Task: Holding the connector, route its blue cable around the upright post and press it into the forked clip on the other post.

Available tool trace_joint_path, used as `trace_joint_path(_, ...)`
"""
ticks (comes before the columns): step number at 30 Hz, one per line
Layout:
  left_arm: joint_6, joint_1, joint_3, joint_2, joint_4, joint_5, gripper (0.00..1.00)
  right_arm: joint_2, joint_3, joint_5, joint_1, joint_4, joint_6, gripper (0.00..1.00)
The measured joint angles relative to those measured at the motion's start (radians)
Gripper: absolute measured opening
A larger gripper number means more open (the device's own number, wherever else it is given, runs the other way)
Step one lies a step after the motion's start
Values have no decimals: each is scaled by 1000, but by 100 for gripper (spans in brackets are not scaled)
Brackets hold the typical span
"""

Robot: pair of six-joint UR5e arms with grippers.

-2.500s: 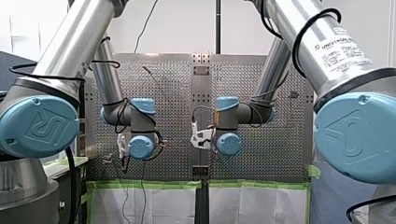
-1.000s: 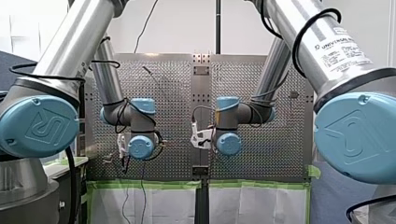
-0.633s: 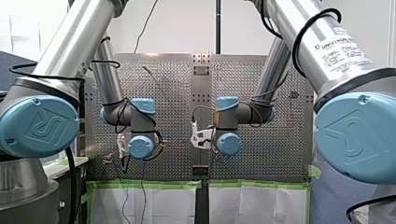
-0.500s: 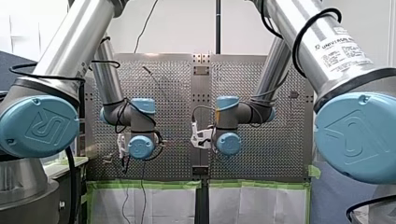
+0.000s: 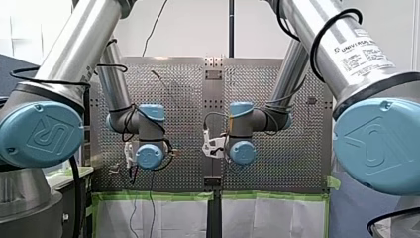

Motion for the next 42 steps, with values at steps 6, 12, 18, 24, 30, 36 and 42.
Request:
trace_joint_path(6,17,15,-14,-17,18,12,0,11,-11,-5,11,11,11,0)
trace_joint_path(12,63,24,-23,-63,63,16,0,61,-61,-7,41,61,61,0)
trace_joint_path(18,93,24,-23,-121,93,17,0,117,-97,-8,44,91,112,0)
trace_joint_path(24,96,25,-23,-157,96,17,0,176,-101,-8,45,93,123,0)
trace_joint_path(30,98,25,-21,-160,102,21,0,230,-102,-7,44,93,125,0)
trace_joint_path(36,86,29,12,-127,84,25,0,232,-141,20,42,117,149,0)
trace_joint_path(42,63,40,24,-77,35,1,0,187,-189,32,41,164,160,0)
